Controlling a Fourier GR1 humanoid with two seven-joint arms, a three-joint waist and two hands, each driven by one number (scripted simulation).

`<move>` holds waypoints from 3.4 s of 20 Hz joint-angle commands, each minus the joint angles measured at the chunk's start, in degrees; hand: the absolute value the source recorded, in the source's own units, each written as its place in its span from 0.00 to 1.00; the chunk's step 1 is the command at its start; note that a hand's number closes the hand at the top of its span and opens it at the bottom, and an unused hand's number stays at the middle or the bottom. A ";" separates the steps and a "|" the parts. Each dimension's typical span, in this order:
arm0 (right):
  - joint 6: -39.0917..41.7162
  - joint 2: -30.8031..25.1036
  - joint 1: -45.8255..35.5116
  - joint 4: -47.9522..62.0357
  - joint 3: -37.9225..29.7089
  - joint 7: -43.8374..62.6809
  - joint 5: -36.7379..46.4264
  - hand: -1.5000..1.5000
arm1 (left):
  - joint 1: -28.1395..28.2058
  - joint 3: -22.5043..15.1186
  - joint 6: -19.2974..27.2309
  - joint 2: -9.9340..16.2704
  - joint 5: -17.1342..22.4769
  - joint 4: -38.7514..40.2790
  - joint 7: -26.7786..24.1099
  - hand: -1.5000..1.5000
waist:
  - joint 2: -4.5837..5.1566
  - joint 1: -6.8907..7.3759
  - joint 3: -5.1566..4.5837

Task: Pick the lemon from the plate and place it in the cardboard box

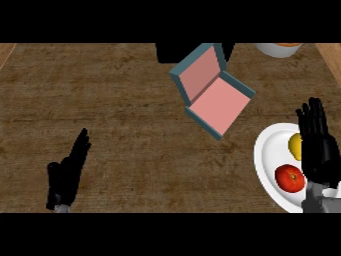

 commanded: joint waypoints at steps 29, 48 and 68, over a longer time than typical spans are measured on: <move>19.75 -37.37 -4.23 33.40 1.69 -27.00 29.69 0.00 | -7.52 9.59 0.48 15.51 -9.88 2.00 5.79 0.50 | 0.11 2.72 0.32; 29.17 -30.18 -14.89 34.48 8.39 -9.69 46.92 0.00 | -6.03 16.16 -4.45 12.72 -15.00 -0.53 8.10 0.50 | 0.01 1.54 0.36; 38.74 -24.78 -12.27 18.60 3.02 -5.69 47.56 0.00 | -5.94 22.19 -9.86 9.75 -20.11 -4.12 11.23 0.50 | -0.11 1.31 0.35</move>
